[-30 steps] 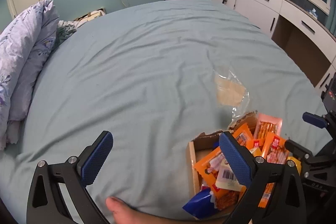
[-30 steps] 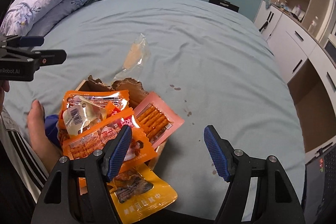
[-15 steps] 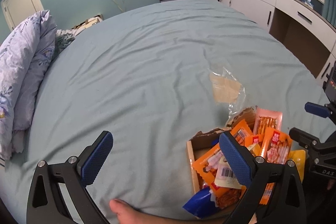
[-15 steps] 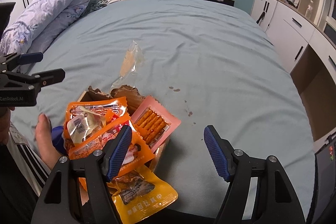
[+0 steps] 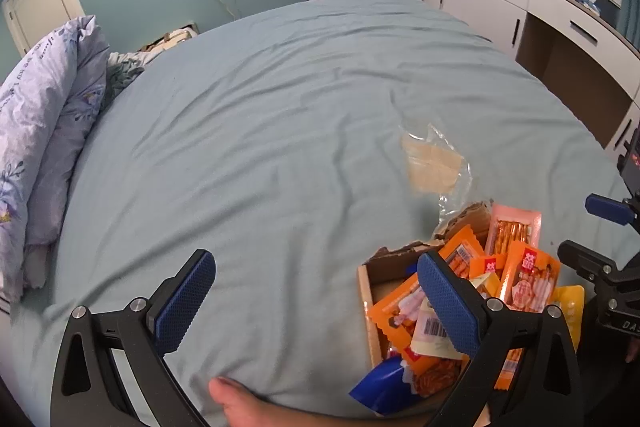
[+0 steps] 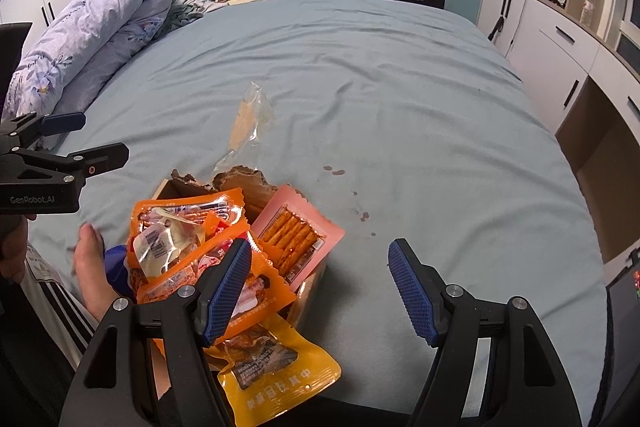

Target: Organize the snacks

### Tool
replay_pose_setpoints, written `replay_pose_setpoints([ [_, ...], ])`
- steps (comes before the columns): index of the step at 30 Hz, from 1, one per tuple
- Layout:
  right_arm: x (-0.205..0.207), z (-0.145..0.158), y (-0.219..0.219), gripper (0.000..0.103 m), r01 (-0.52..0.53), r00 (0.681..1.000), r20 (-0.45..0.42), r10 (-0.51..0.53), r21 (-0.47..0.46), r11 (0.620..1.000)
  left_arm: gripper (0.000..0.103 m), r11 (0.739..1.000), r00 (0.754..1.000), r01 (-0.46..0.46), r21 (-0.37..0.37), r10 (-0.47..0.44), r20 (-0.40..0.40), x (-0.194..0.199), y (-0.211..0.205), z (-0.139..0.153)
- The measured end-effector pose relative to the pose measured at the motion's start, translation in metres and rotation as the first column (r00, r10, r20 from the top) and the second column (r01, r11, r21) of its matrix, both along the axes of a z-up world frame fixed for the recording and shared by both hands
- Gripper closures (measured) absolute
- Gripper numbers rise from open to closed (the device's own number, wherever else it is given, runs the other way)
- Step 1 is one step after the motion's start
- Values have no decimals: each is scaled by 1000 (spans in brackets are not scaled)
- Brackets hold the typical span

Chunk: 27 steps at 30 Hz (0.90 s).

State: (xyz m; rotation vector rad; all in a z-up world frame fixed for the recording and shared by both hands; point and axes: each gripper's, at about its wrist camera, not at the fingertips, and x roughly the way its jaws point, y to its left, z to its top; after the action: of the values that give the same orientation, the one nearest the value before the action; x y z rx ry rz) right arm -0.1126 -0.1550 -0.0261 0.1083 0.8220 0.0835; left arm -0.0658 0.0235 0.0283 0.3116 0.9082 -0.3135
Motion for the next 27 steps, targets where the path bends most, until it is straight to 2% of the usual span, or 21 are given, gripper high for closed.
replay_pose_setpoints([
  [27, -1, 0, -3, 33, 3, 1000, 2, -3, 8, 1000, 0, 1000, 1000, 19, -14, -19, 14, -2, -1, 3],
])
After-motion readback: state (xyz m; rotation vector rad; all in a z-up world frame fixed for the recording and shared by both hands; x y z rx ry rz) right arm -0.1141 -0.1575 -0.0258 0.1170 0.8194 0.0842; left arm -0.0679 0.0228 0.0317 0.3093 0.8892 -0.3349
